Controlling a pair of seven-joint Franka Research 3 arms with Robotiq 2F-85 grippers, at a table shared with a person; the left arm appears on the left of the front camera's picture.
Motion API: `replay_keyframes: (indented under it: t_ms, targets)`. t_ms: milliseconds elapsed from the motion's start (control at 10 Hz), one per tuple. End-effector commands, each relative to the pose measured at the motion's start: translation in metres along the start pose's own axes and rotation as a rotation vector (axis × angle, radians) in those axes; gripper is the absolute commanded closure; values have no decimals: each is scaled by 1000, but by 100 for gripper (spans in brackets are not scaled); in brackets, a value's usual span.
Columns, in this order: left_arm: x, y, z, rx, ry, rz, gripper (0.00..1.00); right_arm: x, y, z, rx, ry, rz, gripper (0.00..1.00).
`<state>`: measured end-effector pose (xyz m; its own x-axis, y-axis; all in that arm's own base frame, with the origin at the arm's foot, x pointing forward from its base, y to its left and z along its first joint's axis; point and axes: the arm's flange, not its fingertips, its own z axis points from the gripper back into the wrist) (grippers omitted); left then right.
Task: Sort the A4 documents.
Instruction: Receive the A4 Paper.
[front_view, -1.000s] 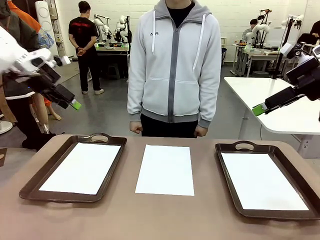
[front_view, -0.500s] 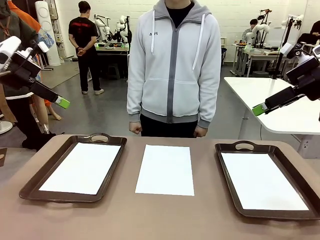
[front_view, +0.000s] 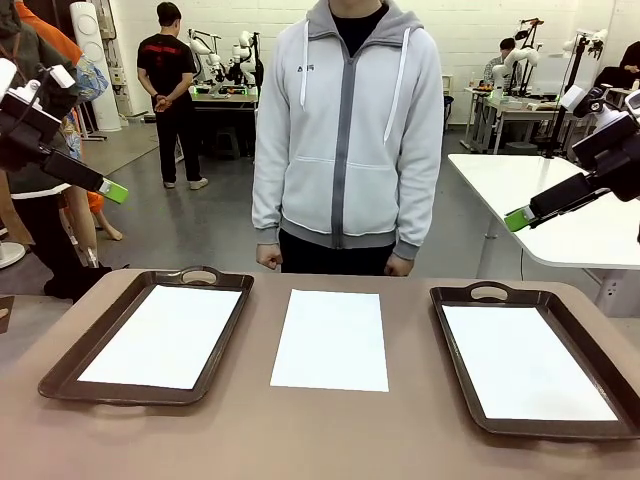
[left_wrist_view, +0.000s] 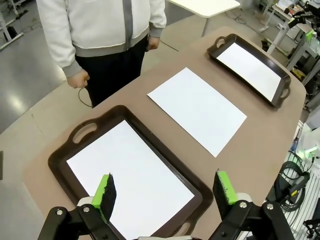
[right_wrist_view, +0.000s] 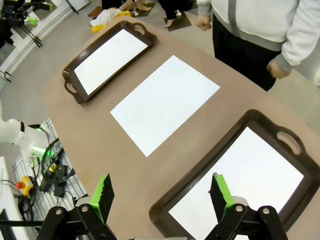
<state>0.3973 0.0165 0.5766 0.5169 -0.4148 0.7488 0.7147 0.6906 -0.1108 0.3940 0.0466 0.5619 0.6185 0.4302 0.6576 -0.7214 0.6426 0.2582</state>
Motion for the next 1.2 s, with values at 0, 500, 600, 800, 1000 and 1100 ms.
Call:
replay_keyframes:
  t_ms: [0, 500, 600, 800, 1000, 1100]
  targets:
    - [-3, 2, -3, -30, -10, 22, 0, 0, 0, -1, 2, 1, -2, 0]
    - [0, 10, -5, -81, 4, 14, 0, 0, 0, -1, 2, 1, -2, 0]
    - [-1, 13, -6, -92, 0, 24, 0, 0, 0, -1, 2, 1, -2, 0]
    - [-4, 5, -7, -55, 15, 20, 0, 0, 0, -1, 2, 1, -2, 0]
    - [-4, 5, -7, -55, 15, 20, 0, 0, 0, -1, 2, 1, -2, 0]
    - [-4, 5, -7, -55, 15, 20, 0, 0, 0, -1, 2, 1, -2, 0]
